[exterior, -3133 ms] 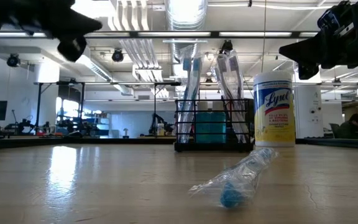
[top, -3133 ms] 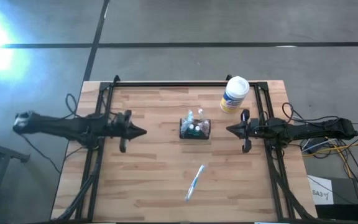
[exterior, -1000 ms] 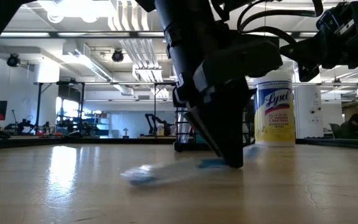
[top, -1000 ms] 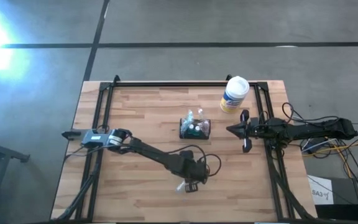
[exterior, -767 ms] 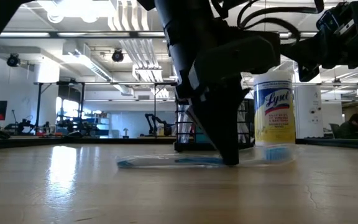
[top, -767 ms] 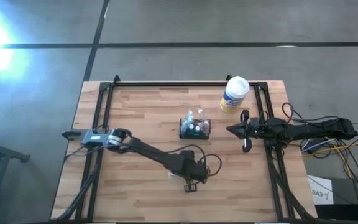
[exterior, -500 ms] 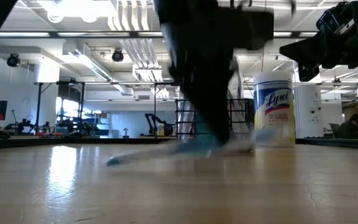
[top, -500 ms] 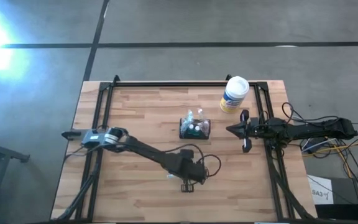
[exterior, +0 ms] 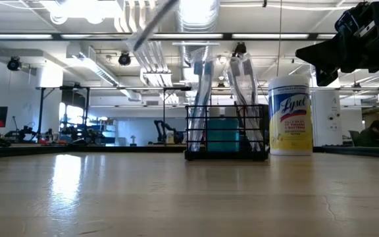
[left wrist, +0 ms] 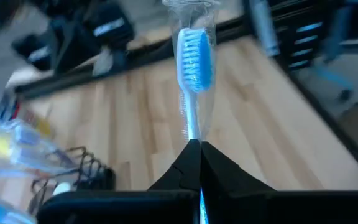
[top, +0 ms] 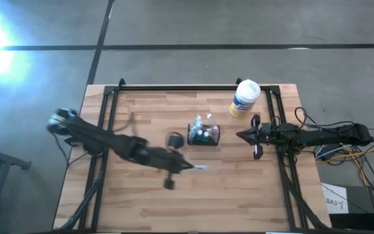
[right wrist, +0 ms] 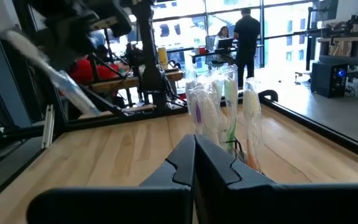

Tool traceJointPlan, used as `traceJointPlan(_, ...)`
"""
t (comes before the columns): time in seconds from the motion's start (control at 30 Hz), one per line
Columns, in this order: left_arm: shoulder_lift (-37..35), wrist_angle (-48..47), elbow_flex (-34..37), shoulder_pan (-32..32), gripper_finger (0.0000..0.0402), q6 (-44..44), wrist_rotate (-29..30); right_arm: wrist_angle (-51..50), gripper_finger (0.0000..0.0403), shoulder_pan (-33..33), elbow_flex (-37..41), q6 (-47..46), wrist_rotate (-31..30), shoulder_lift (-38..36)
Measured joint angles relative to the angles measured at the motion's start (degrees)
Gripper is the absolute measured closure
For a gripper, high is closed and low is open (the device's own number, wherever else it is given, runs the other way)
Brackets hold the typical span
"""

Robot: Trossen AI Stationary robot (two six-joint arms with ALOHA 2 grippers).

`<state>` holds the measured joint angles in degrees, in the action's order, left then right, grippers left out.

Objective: Pick & Place toothbrushing station
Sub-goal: Put the blue toothbrush into the wire organizer

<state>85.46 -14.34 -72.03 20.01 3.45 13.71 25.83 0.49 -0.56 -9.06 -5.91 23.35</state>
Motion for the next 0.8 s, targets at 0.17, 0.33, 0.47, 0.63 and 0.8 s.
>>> traceJointPlan(0.17,-17.6,20.8,23.9,-1.6,0.0401,9.3,-6.9,0.0,0.0394,0.0,0.0,0.0,0.0,0.0)
traceJointPlan(0.33,-27.7,47.1,44.7,-6.2,0.0401,7.5,-8.5,0.0,0.0394,0.0,0.0,0.4,-0.1,0.0)
traceJointPlan(0.47,-28.0,65.4,54.7,-12.6,0.0401,5.9,-16.3,0.1,0.0394,0.0,0.0,1.3,-0.5,0.0)
traceJointPlan(0.63,-23.1,76.7,57.8,-20.5,0.0401,5.4,-22.9,0.1,0.0394,0.0,0.0,1.3,-3.1,0.1)
traceJointPlan(0.8,-15.9,76.1,52.0,-24.5,0.0401,7.7,-26.5,0.1,0.0394,0.0,0.0,2.0,-3.3,0.1)
